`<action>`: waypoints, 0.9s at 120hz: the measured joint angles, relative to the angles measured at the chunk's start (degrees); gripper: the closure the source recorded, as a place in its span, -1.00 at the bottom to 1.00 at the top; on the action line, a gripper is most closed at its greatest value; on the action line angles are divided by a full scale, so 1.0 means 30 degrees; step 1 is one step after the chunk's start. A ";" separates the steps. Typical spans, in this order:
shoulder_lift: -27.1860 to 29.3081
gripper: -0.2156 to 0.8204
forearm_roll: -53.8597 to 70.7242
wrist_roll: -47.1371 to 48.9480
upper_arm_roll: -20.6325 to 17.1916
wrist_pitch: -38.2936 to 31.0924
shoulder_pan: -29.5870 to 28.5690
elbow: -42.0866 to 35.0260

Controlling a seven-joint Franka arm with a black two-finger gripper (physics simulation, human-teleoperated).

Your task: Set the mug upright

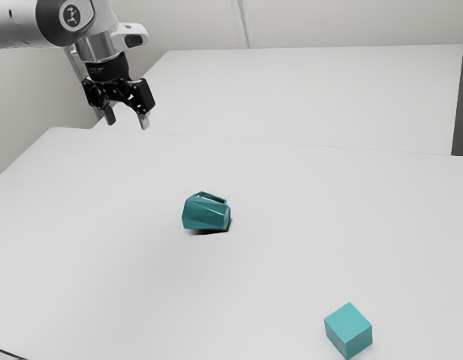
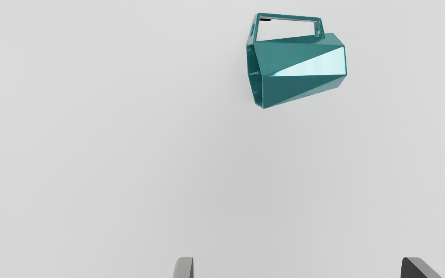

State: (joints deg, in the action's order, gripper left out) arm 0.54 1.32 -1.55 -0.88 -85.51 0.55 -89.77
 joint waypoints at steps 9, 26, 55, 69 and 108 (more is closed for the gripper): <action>-0.0008 -0.54 0.0000 0.0002 0.0015 0.0000 0.0011 0.0002; -0.0466 -0.54 -0.0006 0.0003 0.0011 0.0008 0.0003 0.0500; -0.1453 -0.54 -0.0161 -0.0072 0.0186 -0.0016 -0.0036 0.1021; -0.1840 -0.54 -0.0684 -0.0328 0.0609 -0.0811 -0.0150 0.0997; -0.2599 -0.54 -0.4288 -0.1971 0.1911 -0.3554 -0.0504 -0.0599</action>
State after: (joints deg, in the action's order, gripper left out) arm -7.26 -11.55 -7.47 4.86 -96.17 -0.96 -91.56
